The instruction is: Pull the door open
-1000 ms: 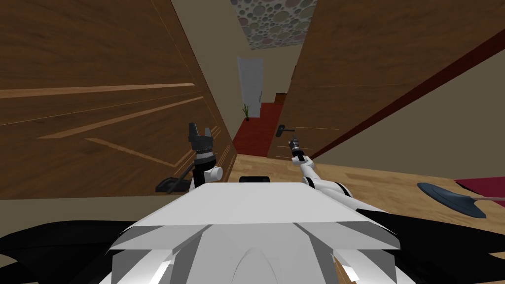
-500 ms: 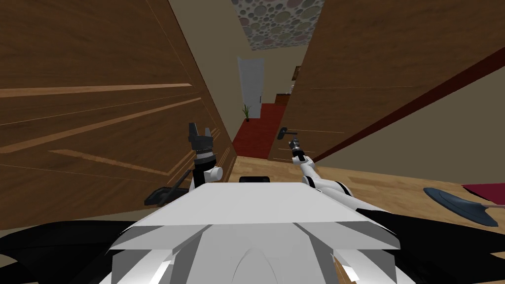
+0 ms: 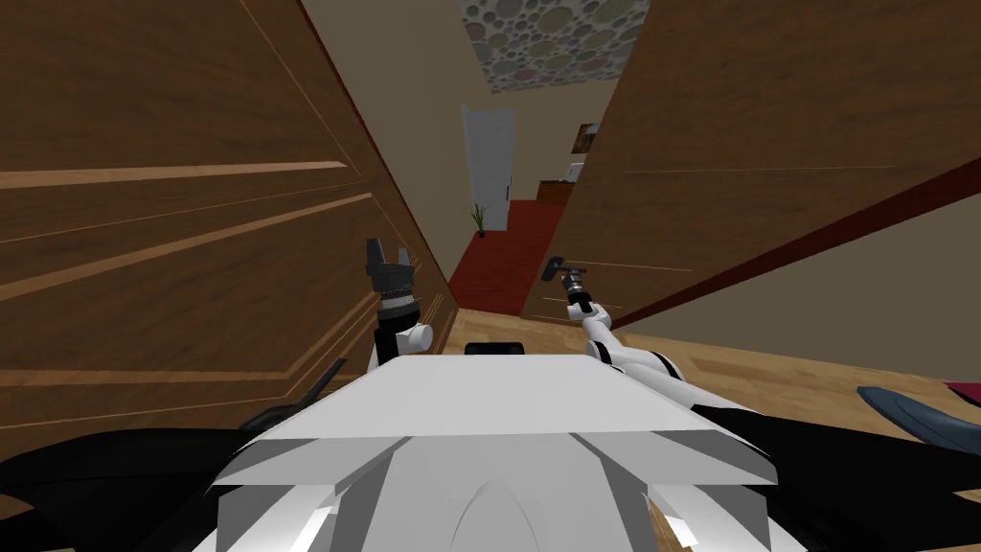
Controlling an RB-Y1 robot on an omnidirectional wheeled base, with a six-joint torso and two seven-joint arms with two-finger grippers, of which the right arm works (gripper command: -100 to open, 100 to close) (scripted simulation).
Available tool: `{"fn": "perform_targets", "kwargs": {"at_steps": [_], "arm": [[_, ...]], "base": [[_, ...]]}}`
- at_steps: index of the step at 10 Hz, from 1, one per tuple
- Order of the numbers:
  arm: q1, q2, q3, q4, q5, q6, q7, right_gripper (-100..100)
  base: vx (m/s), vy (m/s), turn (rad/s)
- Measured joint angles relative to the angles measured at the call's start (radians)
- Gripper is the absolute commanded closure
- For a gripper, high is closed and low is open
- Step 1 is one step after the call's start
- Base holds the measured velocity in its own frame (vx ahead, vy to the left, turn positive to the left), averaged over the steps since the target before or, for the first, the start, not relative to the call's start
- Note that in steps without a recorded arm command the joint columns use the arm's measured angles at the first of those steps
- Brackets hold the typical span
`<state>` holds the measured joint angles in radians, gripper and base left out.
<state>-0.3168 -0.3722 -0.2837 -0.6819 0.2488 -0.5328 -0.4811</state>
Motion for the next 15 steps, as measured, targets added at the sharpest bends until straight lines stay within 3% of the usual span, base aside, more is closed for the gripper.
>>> {"fn": "perform_targets", "kwargs": {"at_steps": [1,2,9,11,13,15], "arm": [[-0.002,0.001,-0.002,0.003,-0.001,0.001,0.003,-100],[-0.002,0.001,-0.002,0.003,-0.001,0.001,0.004,100],[-0.007,-0.002,0.004,0.010,0.002,-0.005,-0.002,100],[0.000,-0.007,0.025,-0.009,0.012,-0.007,-0.026,100],[-0.012,-0.007,0.046,0.011,0.024,-0.023,-0.042,100],[-0.004,-0.009,0.076,0.000,0.038,-0.030,-0.070,100]], "base": [[0.086,-0.022,0.009],[-0.010,0.001,-0.004],[-0.052,-0.018,0.018],[-0.188,-0.088,0.081],[-0.215,-0.116,0.080],[-0.210,-0.083,0.071]]}}
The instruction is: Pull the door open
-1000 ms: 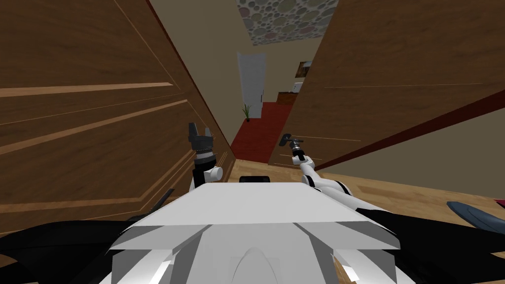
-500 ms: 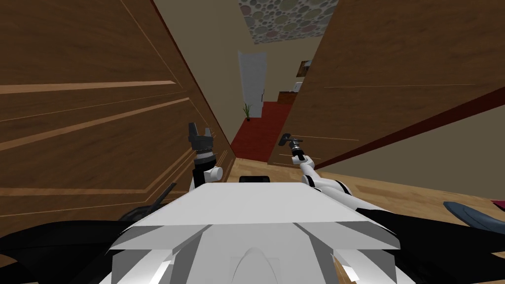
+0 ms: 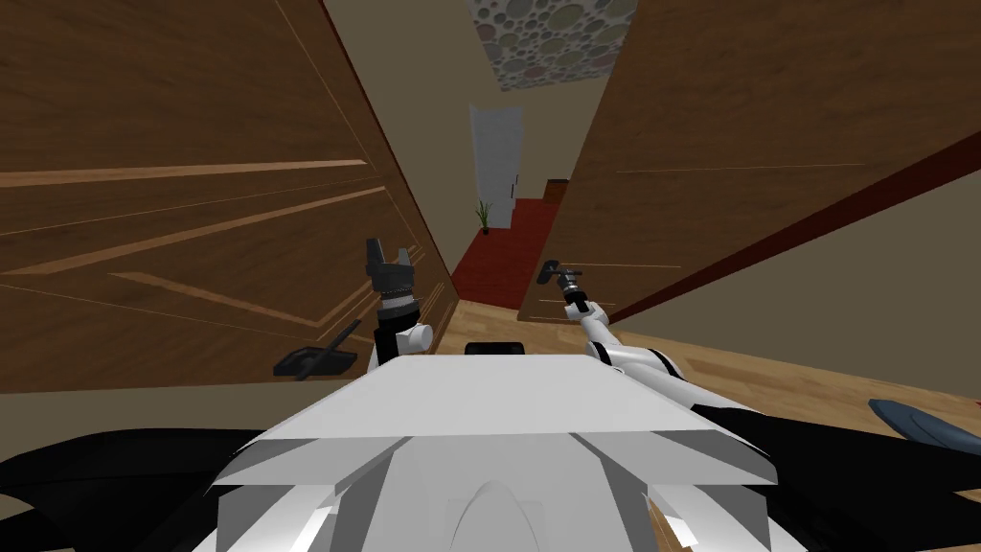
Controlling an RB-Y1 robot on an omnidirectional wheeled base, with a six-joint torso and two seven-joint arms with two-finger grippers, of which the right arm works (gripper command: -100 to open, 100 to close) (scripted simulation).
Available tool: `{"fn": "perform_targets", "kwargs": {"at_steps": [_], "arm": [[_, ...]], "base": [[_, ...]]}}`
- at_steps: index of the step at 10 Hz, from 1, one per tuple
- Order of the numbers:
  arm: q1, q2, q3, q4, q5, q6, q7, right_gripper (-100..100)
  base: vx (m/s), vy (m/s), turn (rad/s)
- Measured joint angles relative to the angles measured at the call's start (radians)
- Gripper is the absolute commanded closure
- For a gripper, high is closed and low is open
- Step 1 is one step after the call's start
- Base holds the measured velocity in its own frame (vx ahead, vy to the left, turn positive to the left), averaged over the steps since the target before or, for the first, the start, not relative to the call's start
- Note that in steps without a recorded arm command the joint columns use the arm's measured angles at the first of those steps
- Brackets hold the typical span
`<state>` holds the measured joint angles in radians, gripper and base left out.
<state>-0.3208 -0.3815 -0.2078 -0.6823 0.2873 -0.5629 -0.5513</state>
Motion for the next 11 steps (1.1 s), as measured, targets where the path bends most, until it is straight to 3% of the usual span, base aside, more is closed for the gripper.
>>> {"fn": "perform_targets", "kwargs": {"at_steps": [2,4,6,9,11], "arm": [[0.017,0.000,0.028,-0.039,0.015,0.010,-0.028,100],[0.012,0.003,0.041,-0.028,0.022,0.003,-0.037,100],[0.022,-0.005,0.060,-0.047,0.037,-0.004,-0.064,100],[0.030,-0.017,0.094,-0.067,0.062,-0.026,-0.108,100],[0.022,-0.025,0.115,-0.042,0.081,-0.061,-0.133,100]], "base": [[-0.220,-0.114,0.072],[-0.129,-0.052,0.044],[-0.175,-0.096,0.056],[-0.212,-0.102,0.055],[-0.220,-0.147,0.063]]}}
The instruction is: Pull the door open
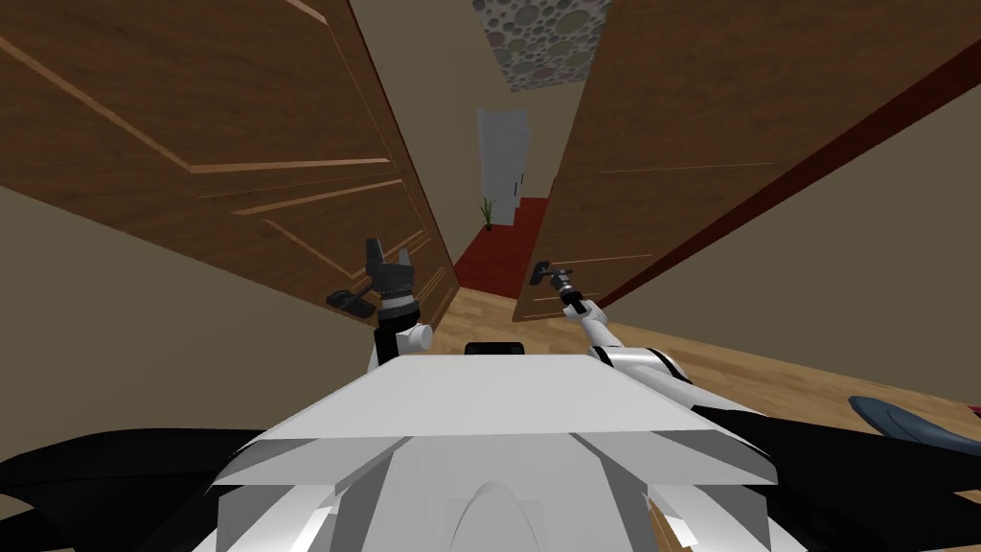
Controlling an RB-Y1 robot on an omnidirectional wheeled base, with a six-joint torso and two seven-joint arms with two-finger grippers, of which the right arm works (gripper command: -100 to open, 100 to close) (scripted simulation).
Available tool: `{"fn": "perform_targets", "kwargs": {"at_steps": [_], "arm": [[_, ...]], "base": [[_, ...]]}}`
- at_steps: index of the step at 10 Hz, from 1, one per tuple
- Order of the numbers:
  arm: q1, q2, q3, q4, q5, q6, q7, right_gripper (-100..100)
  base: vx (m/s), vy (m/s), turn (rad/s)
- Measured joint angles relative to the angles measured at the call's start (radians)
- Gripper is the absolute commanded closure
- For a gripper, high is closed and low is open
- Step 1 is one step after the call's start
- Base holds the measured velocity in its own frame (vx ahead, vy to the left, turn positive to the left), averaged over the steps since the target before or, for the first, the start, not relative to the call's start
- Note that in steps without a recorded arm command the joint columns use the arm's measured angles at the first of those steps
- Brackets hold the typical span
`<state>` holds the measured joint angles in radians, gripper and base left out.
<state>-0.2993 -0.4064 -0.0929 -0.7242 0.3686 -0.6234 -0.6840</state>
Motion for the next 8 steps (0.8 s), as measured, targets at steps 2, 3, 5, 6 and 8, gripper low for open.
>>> {"fn": "perform_targets", "kwargs": {"at_steps": [2,3,5,6,8], "arm": [[0.009,-0.001,0.018,-0.005,0.012,-0.012,-0.020,100],[0.019,-0.011,0.025,-0.015,0.022,-0.023,-0.034,100],[0.025,-0.029,0.037,-0.012,0.039,-0.066,-0.067,100],[0.037,-0.038,0.045,-0.021,0.048,-0.082,-0.083,100],[0.052,-0.054,0.059,-0.031,0.066,-0.113,-0.114,100]], "base": [[-0.121,-0.065,0.054],[-0.209,-0.112,0.077],[-0.171,-0.105,0.059],[-0.155,-0.095,0.038],[-0.164,-0.096,0.045]]}}
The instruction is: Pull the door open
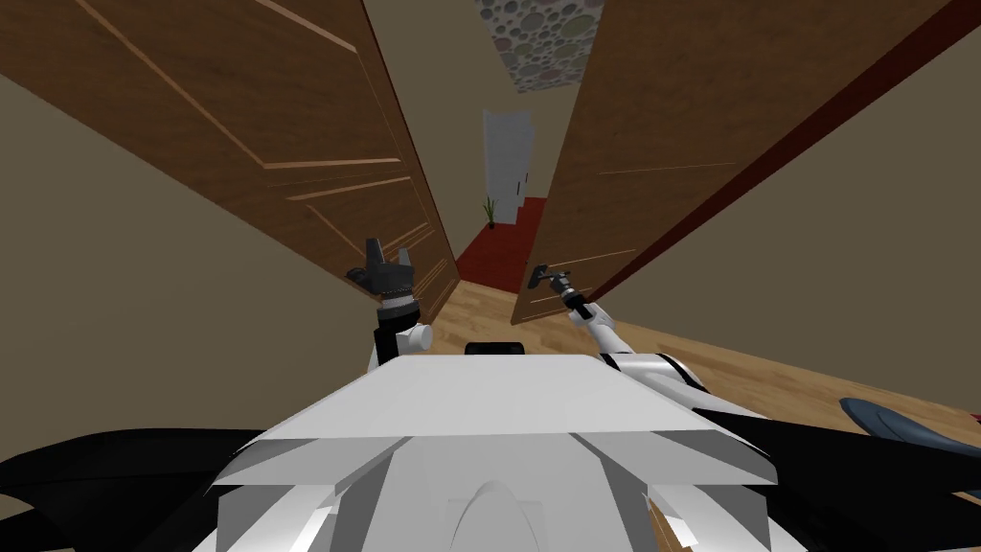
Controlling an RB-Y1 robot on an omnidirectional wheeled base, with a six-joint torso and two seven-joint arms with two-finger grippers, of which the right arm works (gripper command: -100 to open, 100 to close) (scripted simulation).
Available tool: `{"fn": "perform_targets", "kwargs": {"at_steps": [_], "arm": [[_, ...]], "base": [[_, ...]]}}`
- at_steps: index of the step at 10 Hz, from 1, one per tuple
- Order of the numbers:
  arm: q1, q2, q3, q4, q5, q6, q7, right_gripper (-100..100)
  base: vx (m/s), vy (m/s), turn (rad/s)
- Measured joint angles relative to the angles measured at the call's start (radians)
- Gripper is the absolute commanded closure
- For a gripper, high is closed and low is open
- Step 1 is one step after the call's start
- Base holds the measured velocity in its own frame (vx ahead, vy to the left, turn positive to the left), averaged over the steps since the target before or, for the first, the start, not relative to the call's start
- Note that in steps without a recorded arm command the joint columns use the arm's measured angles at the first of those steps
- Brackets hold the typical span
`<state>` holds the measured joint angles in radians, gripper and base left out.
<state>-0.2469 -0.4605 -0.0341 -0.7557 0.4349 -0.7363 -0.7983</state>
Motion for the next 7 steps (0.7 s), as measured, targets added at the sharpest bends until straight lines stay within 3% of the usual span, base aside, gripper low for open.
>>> {"fn": "perform_targets", "kwargs": {"at_steps": [2,3,7], "arm": [[0.010,-0.021,0.014,-0.005,0.018,-0.029,-0.034,100],[0.013,-0.021,0.016,-0.003,0.020,-0.032,-0.037,100],[0.037,-0.046,0.015,-0.013,0.045,-0.089,-0.071,100]], "base": [[-0.107,-0.057,0.026],[-0.122,-0.071,0.082],[-0.127,-0.095,0.070]]}}
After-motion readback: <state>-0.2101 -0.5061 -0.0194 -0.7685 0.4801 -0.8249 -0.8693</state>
